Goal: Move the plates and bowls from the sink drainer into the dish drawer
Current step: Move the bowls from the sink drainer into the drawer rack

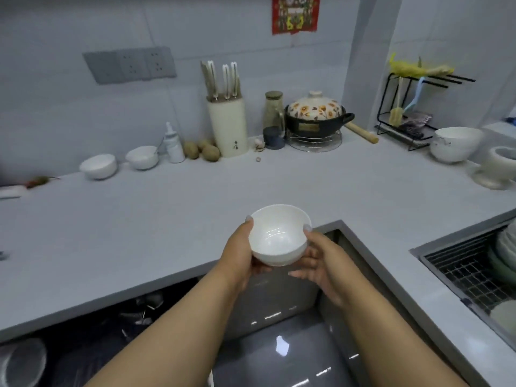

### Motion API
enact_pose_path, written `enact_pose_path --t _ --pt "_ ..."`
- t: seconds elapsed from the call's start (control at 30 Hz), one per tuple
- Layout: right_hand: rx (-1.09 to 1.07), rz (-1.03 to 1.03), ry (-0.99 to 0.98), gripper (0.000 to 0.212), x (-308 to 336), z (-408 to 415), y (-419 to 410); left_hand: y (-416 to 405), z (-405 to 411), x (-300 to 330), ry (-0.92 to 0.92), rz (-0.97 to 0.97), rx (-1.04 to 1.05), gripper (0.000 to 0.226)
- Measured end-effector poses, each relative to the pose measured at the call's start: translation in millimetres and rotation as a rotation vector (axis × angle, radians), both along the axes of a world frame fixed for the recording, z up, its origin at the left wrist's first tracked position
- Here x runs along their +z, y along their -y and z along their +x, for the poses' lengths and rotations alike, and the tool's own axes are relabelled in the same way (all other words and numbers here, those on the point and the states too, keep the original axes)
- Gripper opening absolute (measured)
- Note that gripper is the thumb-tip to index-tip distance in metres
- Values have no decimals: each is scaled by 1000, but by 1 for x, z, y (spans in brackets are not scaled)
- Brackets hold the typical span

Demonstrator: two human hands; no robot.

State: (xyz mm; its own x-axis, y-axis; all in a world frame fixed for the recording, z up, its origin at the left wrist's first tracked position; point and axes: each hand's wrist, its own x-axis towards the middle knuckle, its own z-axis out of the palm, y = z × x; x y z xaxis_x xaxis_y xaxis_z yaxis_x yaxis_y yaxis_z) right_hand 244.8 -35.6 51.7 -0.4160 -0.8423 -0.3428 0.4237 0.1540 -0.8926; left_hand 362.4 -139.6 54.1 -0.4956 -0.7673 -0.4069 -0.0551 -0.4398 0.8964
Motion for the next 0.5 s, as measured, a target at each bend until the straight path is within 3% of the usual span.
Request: enact_pose_path --t 0.27,0.5 --pt "60 13 127 16 2 132 34 16 147 -10 77 -25 73 55" --pt "126 52 97 18 -2 230 57 25 265 -23 181 -38 280 55"
